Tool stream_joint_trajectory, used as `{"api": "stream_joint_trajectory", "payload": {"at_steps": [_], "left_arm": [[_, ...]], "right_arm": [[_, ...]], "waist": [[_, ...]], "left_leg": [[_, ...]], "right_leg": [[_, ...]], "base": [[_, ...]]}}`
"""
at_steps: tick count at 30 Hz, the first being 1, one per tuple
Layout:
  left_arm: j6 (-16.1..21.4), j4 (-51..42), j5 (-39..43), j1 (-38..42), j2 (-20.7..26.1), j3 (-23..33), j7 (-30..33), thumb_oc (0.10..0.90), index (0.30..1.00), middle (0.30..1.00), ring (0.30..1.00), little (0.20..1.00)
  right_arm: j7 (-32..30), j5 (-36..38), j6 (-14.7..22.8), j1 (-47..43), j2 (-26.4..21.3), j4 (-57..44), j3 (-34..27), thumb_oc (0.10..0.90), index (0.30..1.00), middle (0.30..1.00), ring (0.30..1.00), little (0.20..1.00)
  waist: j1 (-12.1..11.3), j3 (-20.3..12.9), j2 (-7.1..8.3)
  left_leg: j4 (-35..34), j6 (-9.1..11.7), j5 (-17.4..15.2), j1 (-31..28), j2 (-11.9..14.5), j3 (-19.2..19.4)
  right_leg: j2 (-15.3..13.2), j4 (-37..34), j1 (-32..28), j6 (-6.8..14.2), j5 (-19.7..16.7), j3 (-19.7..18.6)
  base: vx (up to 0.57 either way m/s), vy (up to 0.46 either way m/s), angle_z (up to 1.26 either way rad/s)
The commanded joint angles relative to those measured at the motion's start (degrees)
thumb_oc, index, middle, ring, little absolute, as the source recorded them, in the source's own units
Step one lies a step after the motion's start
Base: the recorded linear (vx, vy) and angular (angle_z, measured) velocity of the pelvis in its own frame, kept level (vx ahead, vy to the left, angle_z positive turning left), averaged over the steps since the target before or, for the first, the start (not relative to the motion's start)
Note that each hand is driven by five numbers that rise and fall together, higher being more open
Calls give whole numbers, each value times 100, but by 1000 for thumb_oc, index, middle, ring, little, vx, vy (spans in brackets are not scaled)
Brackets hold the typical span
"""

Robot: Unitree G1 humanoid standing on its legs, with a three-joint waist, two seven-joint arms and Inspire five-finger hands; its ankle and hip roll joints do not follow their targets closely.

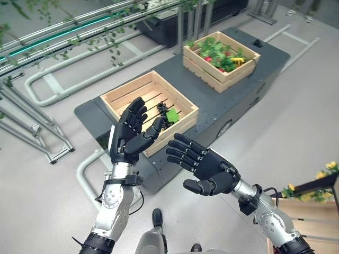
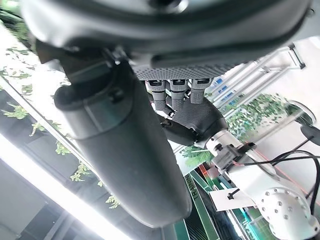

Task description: Pick up the fruits from the basket on one side to the basket on the other side

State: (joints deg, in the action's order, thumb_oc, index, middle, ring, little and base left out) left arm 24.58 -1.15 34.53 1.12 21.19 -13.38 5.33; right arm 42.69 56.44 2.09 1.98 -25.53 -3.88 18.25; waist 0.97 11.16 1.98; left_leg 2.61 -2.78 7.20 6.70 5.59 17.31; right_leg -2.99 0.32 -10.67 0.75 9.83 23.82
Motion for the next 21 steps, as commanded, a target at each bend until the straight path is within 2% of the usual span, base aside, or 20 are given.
{"api": "stream_joint_trajectory", "payload": {"at_steps": [1, 3, 9, 14, 17, 19, 21], "left_arm": [[467, -627, -124, 394, 214, 79, -38, 800, 900, 900, 900, 900], [429, -670, -175, 324, 253, 127, -62, 800, 900, 900, 900, 900], [282, -723, -298, 178, 310, 293, -164, 800, 900, 900, 900, 900], [290, -702, -400, 169, 278, 215, -88, 800, 900, 900, 900, 900], [225, -731, -537, 227, 283, 178, 59, 800, 900, 900, 900, 900], [181, -702, -660, 256, 269, 183, 78, 800, 900, 900, 900, 900], [165, -659, -643, 272, 260, 158, 18, 800, 900, 900, 900, 900]], "right_arm": [[536, 641, 462, -133, 369, -365, -164, 800, 900, 900, 900, 900], [479, 708, 348, -111, 460, -488, -162, 800, 900, 900, 900, 900], [409, 615, 393, -89, 661, -581, -70, 800, 900, 900, 900, 900], [390, 634, 393, -237, 779, -586, 39, 800, 900, 900, 900, 900], [452, 643, 356, -359, 830, -633, 144, 800, 900, 900, 900, 900], [487, 631, 361, -457, 856, -623, 192, 800, 900, 900, 900, 900], [491, 650, 392, -517, 825, -643, 205, 800, 900, 900, 900, 900]], "waist": [[-151, -540, 31], [-194, -582, 26], [-325, -553, 28], [-420, -484, 2], [-492, -396, 0], [-542, -367, 24], [-517, -367, 36]], "left_leg": [[-761, 572, -146, -531, 89, -429], [-761, 508, -220, -580, -22, -502], [-761, 285, -405, -712, -287, -700], [-761, 113, -474, -746, -431, -804], [-703, 13, -543, -754, -521, -883], [-605, -15, -606, -754, -569, -934], [-501, 19, -626, -725, -583, -1042]], "right_leg": [[-450, -258, 716, 478, -1143, -533], [-545, -160, 772, 551, -1139, -556], [-832, 186, 897, 754, -1156, -648], [-966, 874, 1081, 772, -1152, -801], [-991, 1584, 1303, 752, -1241, -903], [-976, 1568, 1311, 726, -1260, -938], [-831, 1142, 1261, 662, -1183, -1110]], "base": [[200, 355, 72], [148, 216, 34], [149, 259, 23], [96, 228, 7], [55, 149, -5], [68, 43, -3], [85, -51, 10]]}}
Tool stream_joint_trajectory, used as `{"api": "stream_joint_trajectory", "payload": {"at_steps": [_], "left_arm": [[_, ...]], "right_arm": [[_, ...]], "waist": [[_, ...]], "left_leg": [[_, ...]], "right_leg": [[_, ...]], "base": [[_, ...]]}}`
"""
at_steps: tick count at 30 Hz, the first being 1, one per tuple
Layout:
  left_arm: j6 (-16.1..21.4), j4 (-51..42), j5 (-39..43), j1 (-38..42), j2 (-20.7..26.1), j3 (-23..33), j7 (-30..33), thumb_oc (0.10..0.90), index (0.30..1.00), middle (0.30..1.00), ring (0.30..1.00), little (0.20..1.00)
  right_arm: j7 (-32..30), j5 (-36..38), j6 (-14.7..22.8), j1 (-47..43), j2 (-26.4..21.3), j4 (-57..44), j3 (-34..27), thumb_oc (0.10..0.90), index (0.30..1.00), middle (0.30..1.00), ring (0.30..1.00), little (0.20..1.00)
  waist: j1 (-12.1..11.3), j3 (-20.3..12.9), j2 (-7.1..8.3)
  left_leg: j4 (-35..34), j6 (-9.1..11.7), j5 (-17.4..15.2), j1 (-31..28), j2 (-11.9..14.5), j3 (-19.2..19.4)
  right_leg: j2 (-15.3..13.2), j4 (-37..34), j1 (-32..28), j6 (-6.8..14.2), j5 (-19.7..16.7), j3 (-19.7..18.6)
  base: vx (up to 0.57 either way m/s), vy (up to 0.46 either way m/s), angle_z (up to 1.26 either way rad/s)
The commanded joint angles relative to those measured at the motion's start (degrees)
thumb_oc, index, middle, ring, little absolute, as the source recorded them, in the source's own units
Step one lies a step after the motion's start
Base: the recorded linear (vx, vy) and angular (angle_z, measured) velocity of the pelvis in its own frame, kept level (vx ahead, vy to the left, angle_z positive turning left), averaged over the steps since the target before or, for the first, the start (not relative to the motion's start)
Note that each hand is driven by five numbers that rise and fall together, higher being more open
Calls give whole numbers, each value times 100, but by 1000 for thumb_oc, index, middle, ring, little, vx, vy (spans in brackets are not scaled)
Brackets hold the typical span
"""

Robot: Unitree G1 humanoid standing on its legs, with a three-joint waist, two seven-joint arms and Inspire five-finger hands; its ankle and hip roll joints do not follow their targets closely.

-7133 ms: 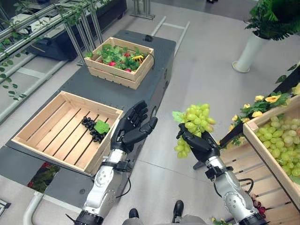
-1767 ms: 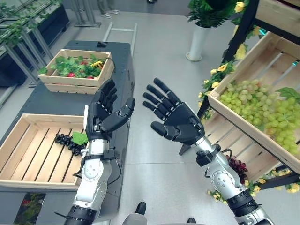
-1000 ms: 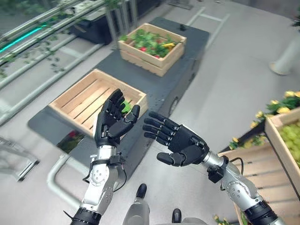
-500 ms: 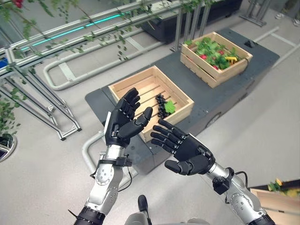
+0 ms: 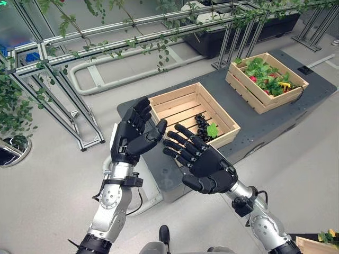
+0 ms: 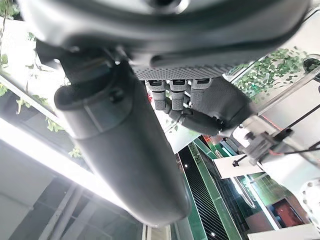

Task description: Pick up the fruits from the basket on one side to the basket on the other side

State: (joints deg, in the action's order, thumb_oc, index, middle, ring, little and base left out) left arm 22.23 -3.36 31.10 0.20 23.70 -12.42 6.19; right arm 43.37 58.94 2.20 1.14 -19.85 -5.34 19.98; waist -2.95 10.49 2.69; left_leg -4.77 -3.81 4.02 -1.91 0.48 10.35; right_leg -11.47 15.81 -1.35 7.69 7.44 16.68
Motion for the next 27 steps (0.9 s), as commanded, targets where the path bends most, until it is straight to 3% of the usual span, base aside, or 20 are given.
{"api": "stream_joint_trajectory", "payload": {"at_steps": [1, 5, 9, 13, 15, 18, 19, 20, 24, 27], "left_arm": [[420, -391, -310, 363, -2, 35, -126, 800, 900, 900, 900, 900], [623, -216, -534, 363, -50, -86, -205, 800, 900, 900, 900, 900], [673, -51, -730, 401, 79, -133, -199, 800, 900, 900, 900, 900], [642, -10, -689, 401, 281, 1, -232, 800, 900, 900, 900, 900], [641, -11, -772, 366, 345, 139, -128, 800, 900, 900, 900, 900], [642, -16, -850, 292, 269, 245, 232, 800, 900, 900, 900, 900], [659, 6, -852, 296, 269, 256, 235, 800, 900, 900, 900, 900], [735, 119, -885, 338, 265, 340, 293, 800, 900, 900, 900, 900], [804, 275, -980, 421, 174, 369, 438, 800, 900, 900, 900, 900], [942, 352, -1244, 426, 87, 321, 738, 800, 900, 900, 900, 900]], "right_arm": [[457, 410, 384, -418, 245, -527, 7, 800, 900, 900, 900, 900], [498, 313, 453, -405, 337, -608, 49, 800, 900, 900, 900, 900], [440, 441, 421, -392, 308, -715, 0, 800, 900, 900, 900, 900], [15, 733, 651, -294, 172, -800, -169, 800, 900, 900, 900, 900], [-469, 848, 766, -263, 217, -675, -405, 800, 900, 900, 900, 900], [-1533, 486, 1117, -122, 172, -691, -760, 800, 900, 900, 900, 900], [-1576, 474, 1144, -103, 170, -687, -778, 800, 900, 900, 900, 900], [-2113, 402, 1551, 54, 205, -566, -969, 800, 900, 900, 900, 900], [-2550, -28, 2128, 311, 251, -334, -1283, 800, 900, 900, 900, 900], [-3087, -496, 2462, 506, 270, -281, -1562, 800, 900, 900, 900, 900]], "waist": [[-97, -324, -8], [23, -277, 118], [167, -191, 175], [275, -135, 217], [314, -135, 204], [496, -207, 102], [510, -214, 98], [603, -268, 95], [782, -378, 42], [925, -411, -75]], "left_leg": [[305, 136, -332, 189, -105, -406], [516, 128, -586, 257, -162, -413], [680, 121, -770, 204, 7, -451], [951, 165, -949, 132, 267, -583], [998, 248, -909, 59, 532, -613], [715, 481, -608, -219, 984, -628], [694, 492, -579, -222, 1013, -622], [660, 536, -404, -152, 1141, -595], [873, 579, -215, 53, 1113, -484], [709, 556, -291, 150, 864, -540]], "right_leg": [[37, -852, 311, -30, -1055, -559], [-161, -1895, 513, 214, -2013, -1173], [-234, -2081, 791, 299, -2347, -1661], [-188, -1983, 862, 300, -2276, -1939], [-21, -1654, 811, 284, -1826, -1823], [296, -1380, 866, 5, -1515, -1706], [322, -1385, 861, -23, -1504, -1697], [471, -1514, 769, -194, -1467, -1619], [637, -1779, 574, -361, -1383, -1485], [694, -1894, 500, -383, -1322, -1610]], "base": [[98, -100, 26], [87, -154, 44], [161, -279, 62], [240, -425, 64], [236, -459, 34], [210, -376, 34], [173, -410, 13], [123, -320, 9], [124, -235, 15], [103, -7, 8]]}}
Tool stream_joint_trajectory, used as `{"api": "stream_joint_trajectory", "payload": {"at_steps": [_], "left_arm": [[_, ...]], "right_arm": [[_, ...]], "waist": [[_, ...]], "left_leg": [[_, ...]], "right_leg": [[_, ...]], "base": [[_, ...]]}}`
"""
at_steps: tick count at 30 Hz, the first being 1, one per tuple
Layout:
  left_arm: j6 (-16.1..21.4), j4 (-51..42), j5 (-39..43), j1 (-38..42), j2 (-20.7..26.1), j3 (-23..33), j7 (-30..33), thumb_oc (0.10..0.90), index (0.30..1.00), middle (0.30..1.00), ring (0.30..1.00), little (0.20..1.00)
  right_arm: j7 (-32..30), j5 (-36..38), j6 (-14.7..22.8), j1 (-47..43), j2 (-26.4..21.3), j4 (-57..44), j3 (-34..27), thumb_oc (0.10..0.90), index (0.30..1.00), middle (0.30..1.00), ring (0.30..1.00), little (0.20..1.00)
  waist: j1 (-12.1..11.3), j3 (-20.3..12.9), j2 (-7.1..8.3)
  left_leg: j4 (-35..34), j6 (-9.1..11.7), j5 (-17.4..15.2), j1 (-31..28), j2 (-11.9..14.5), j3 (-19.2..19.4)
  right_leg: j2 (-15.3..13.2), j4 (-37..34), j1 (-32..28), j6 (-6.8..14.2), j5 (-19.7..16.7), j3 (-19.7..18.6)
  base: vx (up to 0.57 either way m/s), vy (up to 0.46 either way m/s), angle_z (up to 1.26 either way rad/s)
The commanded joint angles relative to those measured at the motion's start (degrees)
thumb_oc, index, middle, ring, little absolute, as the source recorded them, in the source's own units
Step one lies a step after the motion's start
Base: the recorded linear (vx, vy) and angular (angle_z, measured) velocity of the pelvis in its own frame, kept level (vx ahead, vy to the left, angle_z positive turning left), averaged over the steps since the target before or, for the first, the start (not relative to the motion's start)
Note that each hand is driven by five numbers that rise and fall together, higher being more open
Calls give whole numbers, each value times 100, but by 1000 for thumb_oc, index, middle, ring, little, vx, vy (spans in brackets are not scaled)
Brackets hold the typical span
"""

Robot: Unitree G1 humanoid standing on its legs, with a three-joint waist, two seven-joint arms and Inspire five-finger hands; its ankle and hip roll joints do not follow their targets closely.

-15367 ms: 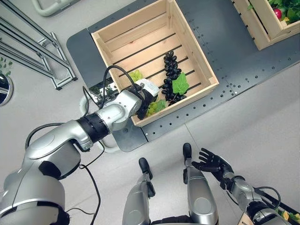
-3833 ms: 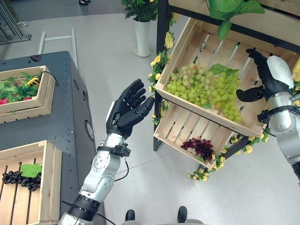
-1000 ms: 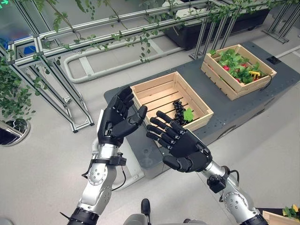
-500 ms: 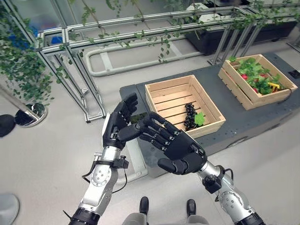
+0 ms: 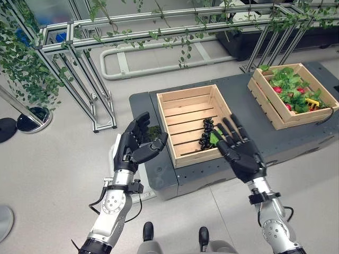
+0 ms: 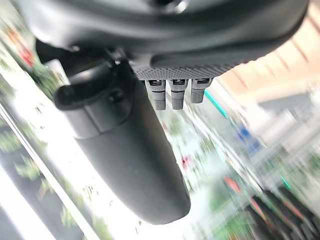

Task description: Pick up the fruits from the basket on one side to the basket on the other side

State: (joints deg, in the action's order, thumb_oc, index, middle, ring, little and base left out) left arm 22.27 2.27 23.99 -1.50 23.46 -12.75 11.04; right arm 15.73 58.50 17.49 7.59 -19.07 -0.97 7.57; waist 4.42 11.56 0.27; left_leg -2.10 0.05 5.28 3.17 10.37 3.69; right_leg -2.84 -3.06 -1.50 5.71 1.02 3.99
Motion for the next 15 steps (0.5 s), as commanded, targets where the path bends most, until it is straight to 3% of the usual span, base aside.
{"api": "stream_joint_trajectory", "payload": {"at_steps": [1, 2, 5, 9, 11, 15], "left_arm": [[947, -217, -563, 592, 100, 358, 305, 800, 900, 900, 900, 900], [994, -224, -739, 584, 66, 371, 415, 800, 900, 900, 900, 900], [1077, -243, -990, 683, 68, 347, 670, 800, 900, 900, 900, 900], [1214, 39, -1354, 1077, 174, 184, 1102, 800, 900, 900, 900, 900], [1211, 78, -1575, 1103, 197, 190, 1168, 800, 900, 900, 900, 900], [743, 301, -2374, 1391, 612, 59, 1872, 800, 900, 900, 900, 900]], "right_arm": [[-352, -484, 953, -133, 196, -683, -352, 800, 900, 900, 900, 900], [-562, -773, 1035, -123, 216, -598, -426, 800, 900, 900, 900, 900], [-1346, -1159, 1221, -122, 210, -423, -540, 800, 900, 900, 900, 900], [-2018, -1441, 1419, -129, 182, 5, -494, 800, 900, 900, 900, 900], [-2070, -1241, 1494, 13, 196, 172, -483, 800, 900, 900, 900, 900], [-1807, -1161, 1175, 354, 180, 158, -343, 800, 900, 900, 900, 900]], "waist": [[196, -511, 144], [204, -493, 55], [259, -379, -30], [385, -166, -105], [441, -94, -112], [679, 84, -93]], "left_leg": [[357, 170, -391, -356, -147, 91], [-104, 218, -134, -351, -156, -37], [-290, 396, 326, 22, -19, -124], [-241, 339, 156, 18, -95, -117], [-164, 325, 46, -68, -150, 2], [-144, 238, -138, -177, -299, 341]], "right_leg": [[-158, -16, 506, -184, -671, -376], [-110, -47, 469, -182, -639, -432], [-130, -114, 339, -182, -596, -465], [-313, 42, 418, -104, -496, -566], [-417, 125, 474, -24, -502, -610], [-659, 109, 708, 223, -705, -823]], "base": [[139, 115, -5], [96, 117, -7], [95, 193, -15], [68, 289, -24], [85, 225, -39], [45, 176, -45]]}}
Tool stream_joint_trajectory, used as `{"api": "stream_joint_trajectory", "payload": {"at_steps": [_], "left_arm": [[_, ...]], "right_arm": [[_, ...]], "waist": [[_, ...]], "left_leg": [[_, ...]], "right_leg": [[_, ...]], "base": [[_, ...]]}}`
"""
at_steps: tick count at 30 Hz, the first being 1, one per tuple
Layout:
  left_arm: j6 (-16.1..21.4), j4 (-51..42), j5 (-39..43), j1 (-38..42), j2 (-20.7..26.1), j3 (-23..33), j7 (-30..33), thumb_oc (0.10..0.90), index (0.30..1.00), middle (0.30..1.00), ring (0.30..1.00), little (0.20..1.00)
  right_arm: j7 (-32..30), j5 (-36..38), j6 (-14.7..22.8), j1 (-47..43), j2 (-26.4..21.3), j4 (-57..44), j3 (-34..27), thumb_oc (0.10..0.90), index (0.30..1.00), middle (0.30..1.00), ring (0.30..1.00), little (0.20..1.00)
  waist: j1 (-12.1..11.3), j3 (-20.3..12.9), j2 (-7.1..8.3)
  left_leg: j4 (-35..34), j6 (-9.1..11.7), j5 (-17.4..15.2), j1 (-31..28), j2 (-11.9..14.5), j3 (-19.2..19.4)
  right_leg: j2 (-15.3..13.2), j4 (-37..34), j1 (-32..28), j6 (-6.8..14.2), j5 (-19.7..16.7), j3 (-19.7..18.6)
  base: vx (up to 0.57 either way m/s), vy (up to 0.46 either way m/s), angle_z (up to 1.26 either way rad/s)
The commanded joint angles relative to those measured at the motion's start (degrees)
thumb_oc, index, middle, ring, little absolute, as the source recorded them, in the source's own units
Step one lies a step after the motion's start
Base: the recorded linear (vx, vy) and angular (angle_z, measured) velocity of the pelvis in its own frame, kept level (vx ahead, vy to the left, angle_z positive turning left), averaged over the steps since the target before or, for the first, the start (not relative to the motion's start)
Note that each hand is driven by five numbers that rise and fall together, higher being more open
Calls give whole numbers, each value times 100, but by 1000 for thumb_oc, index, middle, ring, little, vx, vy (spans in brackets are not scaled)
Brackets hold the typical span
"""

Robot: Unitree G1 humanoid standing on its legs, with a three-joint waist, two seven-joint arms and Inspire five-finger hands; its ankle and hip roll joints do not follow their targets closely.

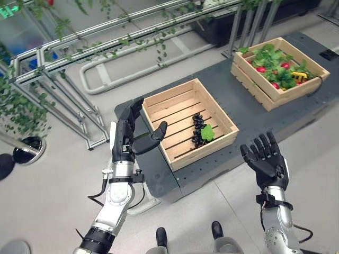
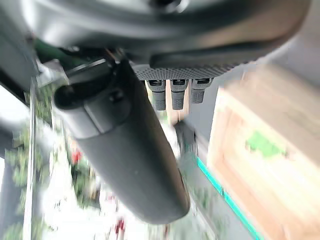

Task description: Pick up the fruits from the basket on one side to the basket on the other side

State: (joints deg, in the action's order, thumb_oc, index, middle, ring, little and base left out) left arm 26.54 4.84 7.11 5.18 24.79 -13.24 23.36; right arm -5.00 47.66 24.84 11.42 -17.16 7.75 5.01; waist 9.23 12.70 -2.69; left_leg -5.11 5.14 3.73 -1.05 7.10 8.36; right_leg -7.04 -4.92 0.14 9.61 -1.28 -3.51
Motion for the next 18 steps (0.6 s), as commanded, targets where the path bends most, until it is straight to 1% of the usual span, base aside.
{"api": "stream_joint_trajectory", "payload": {"at_steps": [1, 2, 3, 4, 5, 6, 7, 8, 10, 12, 13, 14, 15, 18], "left_arm": [[286, 174, -694, 850, 552, 67, 760, 800, 900, 900, 900, 900], [244, 431, -754, 1087, 625, -17, 958, 800, 900, 900, 900, 900], [69, 772, -1148, 1458, 699, -161, 1389, 800, 900, 900, 900, 900], [-24, 1017, -1299, 1707, 701, -271, 1590, 800, 900, 900, 900, 900], [-89, 1148, -1421, 1837, 695, -331, 1709, 800, 900, 900, 900, 900], [-218, 1356, -1576, 2054, 759, -428, 1898, 800, 900, 900, 900, 900], [-231, 1774, -1736, 2349, 865, -529, 2061, 800, 900, 900, 900, 900], [-224, 1828, -1749, 2391, 883, -545, 2082, 800, 900, 900, 900, 900], [-451, 2513, -1921, 2928, 1130, -813, 2254, 800, 900, 900, 900, 900], [-545, 2843, -2038, 3192, 1189, -909, 2252, 800, 900, 900, 900, 900], [-769, 3137, -2191, 3477, 1291, -1092, 2326, 800, 900, 900, 900, 900], [-798, 3172, -2198, 3505, 1302, -1108, 2315, 800, 900, 900, 900, 900], [-905, 3456, -2267, 3760, 1424, -1242, 2402, 800, 900, 900, 900, 900], [-1164, 3887, -2461, 4156, 1572, -1465, 2582, 800, 900, 900, 900, 900]], "right_arm": [[307, -85, 387, -38, -40, -737, -35, 800, 900, 900, 900, 900], [418, -54, 257, -76, -82, -744, 54, 800, 900, 900, 900, 900], [627, -128, 56, -174, -158, -668, 210, 800, 900, 900, 900, 900], [781, -72, -34, -275, -236, -574, 327, 800, 900, 900, 900, 900], [855, -24, -95, -344, -280, -532, 387, 800, 900, 900, 900, 900], [1022, -4, -247, -447, -353, -460, 490, 800, 900, 900, 900, 900], [1152, -10, -349, -563, -481, -376, 616, 800, 900, 900, 900, 900], [1174, -1, -369, -577, -495, -363, 629, 800, 900, 900, 900, 900], [1398, 89, -621, -690, -695, -180, 833, 800, 900, 900, 900, 900], [1525, 120, -699, -731, -796, -95, 928, 800, 900, 900, 900, 900], [1648, 80, -785, -742, -912, -77, 1036, 800, 900, 900, 900, 900], [1663, 83, -781, -745, -922, -68, 1046, 800, 900, 900, 900, 900], [1867, 170, -805, -779, -1037, 19, 1144, 800, 900, 900, 900, 900], [2085, 307, -766, -889, -1164, 108, 1286, 800, 900, 900, 900, 900]], "waist": [[237, -2, 199], [294, 45, 192], [403, 125, 189], [466, 212, 197], [495, 263, 198], [540, 344, 197], [598, 444, 198], [603, 457, 199], [732, 626, 216], [793, 717, 234], [861, 817, 251], [865, 826, 252], [915, 948, 272], [950, 1135, 327]], "left_leg": [[145, -278, 11, 255, 17, -90], [134, -289, -3, 287, -4, -29], [138, -306, -44, 356, -37, 56], [174, -311, -65, 423, -52, 101], [186, -307, -63, 463, -52, 118], [189, -296, -51, 519, -55, 134], [158, -286, -27, 565, -48, 182], [152, -285, -22, 569, -46, 190], [120, -243, 52, 681, 4, 284], [146, -219, 85, 764, 38, 307], [216, -191, 104, 873, 67, 325], [226, -188, 103, 885, 70, 327], [355, -156, 98, 1010, 95, 351], [545, -114, 78, 1213, 126, 355]], "right_leg": [[-242, 290, 591, -152, -493, -106], [-240, 283, 682, -131, -517, -173], [-222, 253, 815, -110, -542, -294], [-203, 254, 908, -104, -558, -365], [-187, 263, 961, -103, -566, -402], [-163, 267, 1035, -105, -586, -449], [-141, 271, 1116, -112, -597, -485], [-137, 274, 1127, -113, -597, -492], [-67, 350, 1322, -133, -612, -593], [-32, 435, 1436, -147, -608, -633], [10, 548, 1577, -170, -602, -675], [13, 560, 1593, -172, -600, -678], [38, 697, 1742, -194, -586, -689], [73, 882, 1949, -238, -550, -659]], "base": [[-38, 127, -46], [-72, 93, -35], [-102, 86, -44], [-109, 56, -42], [-97, 23, -34], [-88, 16, -25], [-67, 12, -24], [-56, 10, -29], [-48, -7, -19], [-46, -14, -10], [-37, -12, -14], [-42, -7, -14], [-31, 1, -11], [-38, -8, -5]]}}
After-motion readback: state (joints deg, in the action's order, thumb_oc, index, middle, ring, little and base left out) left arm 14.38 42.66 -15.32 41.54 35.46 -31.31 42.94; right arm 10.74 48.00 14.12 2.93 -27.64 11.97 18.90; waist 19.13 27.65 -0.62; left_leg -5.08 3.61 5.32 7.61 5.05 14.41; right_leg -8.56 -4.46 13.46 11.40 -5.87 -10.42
